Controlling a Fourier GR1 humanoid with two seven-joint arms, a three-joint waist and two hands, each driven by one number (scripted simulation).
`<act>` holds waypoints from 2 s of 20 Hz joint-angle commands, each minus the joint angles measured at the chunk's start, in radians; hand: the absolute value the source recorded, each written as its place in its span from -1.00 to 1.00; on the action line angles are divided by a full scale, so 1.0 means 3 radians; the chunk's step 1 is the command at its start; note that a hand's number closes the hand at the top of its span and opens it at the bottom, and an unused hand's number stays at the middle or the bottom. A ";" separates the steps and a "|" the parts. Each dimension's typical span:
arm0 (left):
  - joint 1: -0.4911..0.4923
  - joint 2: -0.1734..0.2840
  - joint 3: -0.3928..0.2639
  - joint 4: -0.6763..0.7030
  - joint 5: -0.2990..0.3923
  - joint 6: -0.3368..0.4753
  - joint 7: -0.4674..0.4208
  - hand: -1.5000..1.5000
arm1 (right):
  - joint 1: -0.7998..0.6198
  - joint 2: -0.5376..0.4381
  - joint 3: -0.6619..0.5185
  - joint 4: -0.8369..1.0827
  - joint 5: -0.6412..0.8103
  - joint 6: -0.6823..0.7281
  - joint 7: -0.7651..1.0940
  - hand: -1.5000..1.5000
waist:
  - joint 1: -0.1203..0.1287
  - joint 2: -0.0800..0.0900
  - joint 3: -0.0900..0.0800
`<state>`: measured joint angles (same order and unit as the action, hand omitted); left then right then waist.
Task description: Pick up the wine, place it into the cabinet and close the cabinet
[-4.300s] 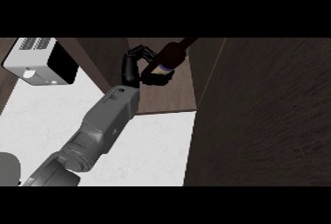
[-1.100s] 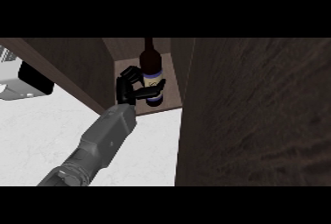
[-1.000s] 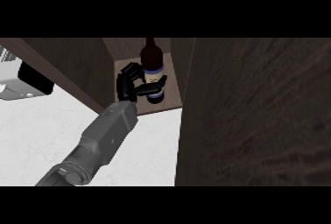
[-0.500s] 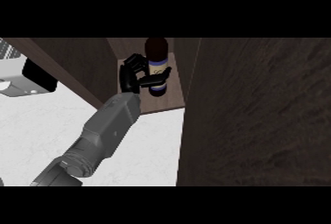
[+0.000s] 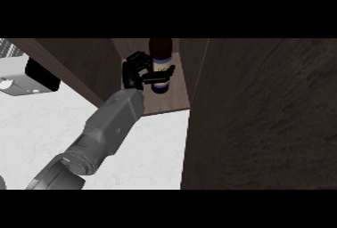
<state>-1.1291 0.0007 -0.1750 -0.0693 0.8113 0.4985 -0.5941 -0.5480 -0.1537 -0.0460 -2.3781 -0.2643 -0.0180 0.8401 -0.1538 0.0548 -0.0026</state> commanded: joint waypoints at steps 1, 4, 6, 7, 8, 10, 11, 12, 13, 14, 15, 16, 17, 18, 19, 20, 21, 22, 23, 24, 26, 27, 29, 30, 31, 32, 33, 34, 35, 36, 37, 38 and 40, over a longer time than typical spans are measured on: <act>-0.0031 -0.0002 0.0038 0.0019 0.0023 0.0024 -0.0035 1.00 | -0.0022 0.0000 -0.0002 0.0012 0.0007 -0.0013 -0.0002 -1.00 | 0.0028 0.0001 -0.0002; -0.0097 0.0096 -0.0142 0.0156 -0.0176 0.0154 -0.0060 1.00 | 0.0082 -0.0006 0.0002 -0.0044 -0.0057 0.0055 -0.0023 -1.00 | 0.0004 0.0015 0.0006; -0.0174 0.0140 -0.0343 0.0225 -0.0382 0.0383 -0.0030 1.00 | -0.0020 -0.0008 -0.0034 0.0016 -0.0039 0.0019 -0.0030 -1.00 | 0.0003 0.0014 0.0008; -0.0037 0.0214 -0.0380 0.0227 -0.0419 0.0402 -0.0030 1.00 | 0.0056 -0.0012 -0.0009 -0.0110 -0.0107 0.0050 0.0015 -1.00 | -0.0027 0.0016 0.0010; -0.0145 0.0289 -0.0429 0.0228 -0.0470 0.0499 -0.0009 1.00 | 0.0061 -0.0008 -0.0021 -0.0082 -0.0097 0.0056 -0.0014 -1.00 | -0.0057 0.0030 0.0012; -0.0213 0.0273 -0.0444 0.0229 -0.0488 0.0563 0.0089 1.00 | 0.0026 -0.0002 -0.0002 -0.0131 -0.0077 0.0031 0.0012 -1.00 | -0.0055 0.0011 0.0006; -0.0159 0.0254 -0.0441 0.0229 -0.0487 0.0653 0.0045 1.00 | 0.0039 -0.0005 -0.0030 -0.0121 -0.0105 0.0053 -0.0022 -1.00 | -0.0061 0.0025 0.0008; -0.0132 0.0330 -0.0493 0.0230 -0.0540 0.0641 0.0075 1.00 | 0.0021 -0.0003 -0.0027 -0.0038 -0.0097 0.0058 -0.0029 -1.00 | -0.0038 0.0044 0.0006; -0.0136 0.0316 -0.0527 0.0230 -0.0576 0.0719 0.0094 1.00 | -0.0074 -0.0030 -0.0041 -0.0014 -0.0028 0.0026 -0.0013 -1.00 | -0.0034 0.0040 0.0001; -0.0068 0.0397 -0.0551 0.0230 -0.0601 0.0695 0.0083 1.00 | -0.0054 -0.0010 -0.0037 -0.0032 -0.0103 0.0050 -0.0030 -1.00 | -0.0036 0.0058 0.0003; -0.0034 0.0333 -0.0531 0.0230 -0.0582 0.0862 0.0074 1.00 | 0.0021 0.0022 0.0021 -0.0072 -0.0084 0.0074 -0.0062 -1.00 | -0.0059 0.0065 0.0005; -0.0067 0.0324 -0.0526 0.0230 -0.0578 0.0878 0.0130 1.00 | -0.0033 0.0002 0.0044 -0.0075 -0.0030 0.0048 -0.0013 -1.00 | -0.0081 0.0059 -0.0003; -0.0033 0.0374 -0.0545 0.0230 -0.0599 0.0832 0.0151 1.00 | -0.0019 -0.0017 -0.0038 -0.0020 -0.0079 0.0063 -0.0035 -1.00 | -0.0045 0.0054 0.0001; 0.0013 0.0368 -0.0544 0.0230 -0.0600 0.0834 0.0169 1.00 | -0.0002 0.0010 -0.0012 -0.0072 -0.0094 0.0051 -0.0027 -1.00 | -0.0070 0.0062 0.0000; 0.0003 0.0333 -0.0573 0.0230 -0.0632 0.0929 0.0200 1.00 | -0.0022 0.0014 0.0048 -0.0034 -0.0029 0.0043 -0.0011 -1.00 | -0.0043 0.0055 -0.0003; 0.0034 0.0354 -0.0565 0.0230 -0.0626 0.0932 0.0203 1.00 | -0.0028 -0.0051 -0.0019 -0.0033 -0.0076 0.0108 -0.0034 -1.00 | -0.0059 0.0065 -0.0001; 0.0092 0.0404 -0.0612 0.0230 -0.0674 0.0867 0.0188 1.00 | -0.0077 -0.0025 0.0014 -0.0042 -0.0046 0.0054 0.0004 -1.00 | -0.0037 0.0061 -0.0007; 0.0059 0.0401 -0.0606 0.0229 -0.0670 0.0945 0.0228 1.00 | -0.0020 -0.0004 0.0002 -0.0140 -0.0137 0.0086 -0.0029 -1.00 | -0.0116 0.0074 0.0002; 0.0098 0.0447 -0.0669 0.0229 -0.0734 0.0798 0.0229 1.00 | 0.0032 -0.0020 0.0031 -0.0113 -0.0095 0.0099 0.0006 -1.00 | -0.0100 0.0071 -0.0001; 0.0070 0.0418 -0.0686 0.0229 -0.0751 0.0742 0.0243 -1.00 | -0.0109 -0.0015 0.0008 -0.0071 -0.0081 0.0052 -0.0003 -1.00 | -0.0089 0.0073 -0.0008; 0.0081 0.0422 -0.0649 0.0229 -0.0716 0.0659 0.0222 -1.00 | -0.0038 -0.0008 0.0040 -0.0068 -0.0057 0.0085 -0.0028 -1.00 | -0.0069 0.0074 -0.0007; 0.0095 0.0404 -0.0663 0.0229 -0.0732 0.0679 0.0204 -1.00 | -0.0103 0.0009 0.0046 -0.0013 -0.0031 0.0033 -0.0001 -1.00 | -0.0047 0.0074 -0.0012; 0.0136 0.0439 -0.0640 0.0228 -0.0710 0.0623 0.0265 -1.00 | -0.0040 0.0001 0.0046 -0.0066 -0.0030 0.0057 -0.0014 -1.00 | -0.0021 0.0052 -0.0006; 0.0080 0.0456 -0.0592 0.0228 -0.0663 0.0638 0.0302 -1.00 | -0.0098 -0.0024 -0.0032 -0.0076 -0.0114 0.0046 0.0016 -1.00 | -0.0073 0.0062 -0.0007; 0.0102 0.0472 -0.0592 0.0228 -0.0664 0.0580 0.0315 -1.00 | -0.0030 -0.0019 0.0026 -0.0093 -0.0079 0.0082 0.0001 -1.00 | -0.0061 0.0064 -0.0006; 0.0120 0.0488 -0.0615 0.0228 -0.0687 0.0575 0.0284 -1.00 | -0.0097 -0.0035 0.0042 -0.0043 -0.0030 0.0077 0.0002 -1.00 | -0.0050 0.0080 -0.0012; 0.0070 0.0545 -0.0618 0.0228 -0.0692 0.0553 0.0314 -1.00 | -0.0064 -0.0034 0.0007 -0.0058 -0.0086 0.0086 -0.0001 -1.00 | -0.0050 0.0067 -0.0005; 0.0168 0.0514 -0.0588 0.0227 -0.0661 0.0519 0.0248 -1.00 | -0.0032 -0.0020 0.0055 -0.0150 -0.0045 0.0048 0.0057 -1.00 | -0.0054 0.0047 -0.0011; 0.0115 0.0472 -0.0586 0.0227 -0.0659 0.0573 0.0318 -1.00 | 0.0013 0.0008 0.0070 -0.0104 -0.0082 0.0078 0.0011 -1.00 | -0.0083 0.0076 -0.0005; 0.0093 0.0555 -0.0609 0.0227 -0.0684 0.0489 0.0259 -1.00 | -0.0070 -0.0010 0.0069 -0.0035 -0.0036 0.0064 0.0010 -1.00 | -0.0012 0.0062 -0.0011; 0.0121 0.0510 -0.0601 0.0227 -0.0676 0.0493 0.0251 -1.00 | -0.0054 0.0005 0.0061 -0.0131 -0.0066 0.0037 0.0034 -1.00 | -0.0039 0.0042 -0.0008; 0.0122 0.0585 -0.0607 0.0227 -0.0683 0.0437 0.0236 -1.00 | -0.0026 0.0001 0.0087 -0.0088 -0.0071 0.0064 0.0038 -1.00 | -0.0014 0.0051 -0.0008; 0.0041 0.0478 -0.0640 0.0227 -0.0719 0.0565 0.0180 -1.00 | -0.0082 0.0000 0.0077 -0.0074 -0.0042 0.0038 0.0036 -1.00 | -0.0014 0.0030 -0.0007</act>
<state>-1.1391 0.0951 -0.3421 -0.0257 0.6242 0.6786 -0.5096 -0.5703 -0.1555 -0.0252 -2.3768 -0.2722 0.0017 0.8388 -0.1732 0.0699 -0.0045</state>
